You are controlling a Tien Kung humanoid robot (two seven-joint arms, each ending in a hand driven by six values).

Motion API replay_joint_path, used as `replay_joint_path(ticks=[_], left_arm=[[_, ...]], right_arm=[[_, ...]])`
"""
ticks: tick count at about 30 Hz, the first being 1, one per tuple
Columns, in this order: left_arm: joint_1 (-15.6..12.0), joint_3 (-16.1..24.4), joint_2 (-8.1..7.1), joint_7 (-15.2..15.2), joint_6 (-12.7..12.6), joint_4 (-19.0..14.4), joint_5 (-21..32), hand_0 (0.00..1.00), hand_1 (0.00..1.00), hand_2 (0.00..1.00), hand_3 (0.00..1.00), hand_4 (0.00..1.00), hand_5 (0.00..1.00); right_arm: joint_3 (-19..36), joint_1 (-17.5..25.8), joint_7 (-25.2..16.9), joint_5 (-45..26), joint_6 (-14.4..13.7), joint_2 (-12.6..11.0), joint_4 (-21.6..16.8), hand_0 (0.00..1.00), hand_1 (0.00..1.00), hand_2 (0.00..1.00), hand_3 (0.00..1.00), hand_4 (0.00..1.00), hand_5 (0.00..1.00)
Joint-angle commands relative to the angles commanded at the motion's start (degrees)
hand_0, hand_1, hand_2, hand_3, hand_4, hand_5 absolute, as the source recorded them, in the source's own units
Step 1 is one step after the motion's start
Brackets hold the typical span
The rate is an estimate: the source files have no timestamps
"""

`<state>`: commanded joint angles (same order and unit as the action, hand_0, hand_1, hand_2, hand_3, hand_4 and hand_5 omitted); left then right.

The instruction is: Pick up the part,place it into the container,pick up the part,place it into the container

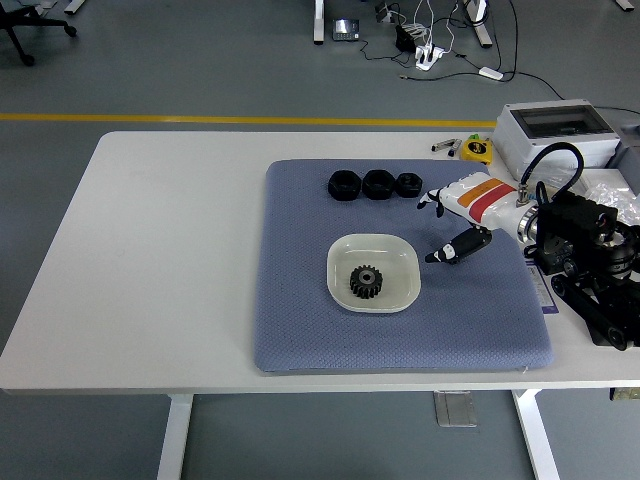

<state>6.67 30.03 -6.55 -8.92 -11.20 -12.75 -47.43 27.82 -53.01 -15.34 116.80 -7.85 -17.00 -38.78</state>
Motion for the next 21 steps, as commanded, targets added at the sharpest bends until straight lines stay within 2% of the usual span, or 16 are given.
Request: replay_joint_path(ticks=[3,4,9,10,12,17,21], left_arm=[[-0.1,0.2,0.12,-0.1,0.0,0.0,-0.3,0.705,0.710,0.747,0.659,0.683,0.674],[-0.1,0.2,0.15,-0.1,0.0,0.0,-0.4,0.705,0.712,0.749,0.663,0.683,0.674],[-0.1,0.4,0.25,-0.2,0.0,0.0,-0.7,0.705,0.712,0.749,0.663,0.683,0.674],[0.0,0.4,0.26,-0.2,0.0,0.0,-0.7,0.705,0.713,0.749,0.661,0.683,0.674],[0.0,0.3,0.26,-0.2,0.0,0.0,-0.6,0.705,0.713,0.749,0.661,0.683,0.674],[0.1,0.3,0.26,-0.3,0.0,-0.1,-0.6,0.705,0.713,0.749,0.660,0.682,0.674],[0.1,0.5,0.29,-0.3,0.0,-0.1,-0.9,0.705,0.713,0.749,0.660,0.682,0.674]], right_arm=[[-1.3,0.6,0.4,-1.5,-1.4,0.6,2.5,0.054,0.183,0.541,0.707,0.998,0.559],[-1.8,0.7,0.4,-2.2,-2.0,0.8,3.2,0.052,0.179,0.523,0.649,0.998,0.552],[-3.9,1.0,0.9,-6.2,-5.4,2.0,6.8,0.052,0.179,0.523,0.649,0.998,0.552],[-4.2,1.0,1.0,-7.0,-5.9,2.2,7.3,0.043,0.173,0.497,0.587,0.998,0.529],[-5.0,1.0,1.0,-8.6,-7.1,2.7,8.7,0.043,0.173,0.497,0.587,0.998,0.529],[-6.8,1.1,1.2,-12.2,-8.4,3.6,11.6,0.037,0.165,0.482,0.569,0.998,0.520],[-7.9,1.2,1.3,-14.0,-8.6,4.2,12.3,0.037,0.165,0.482,0.569,0.998,0.520]])
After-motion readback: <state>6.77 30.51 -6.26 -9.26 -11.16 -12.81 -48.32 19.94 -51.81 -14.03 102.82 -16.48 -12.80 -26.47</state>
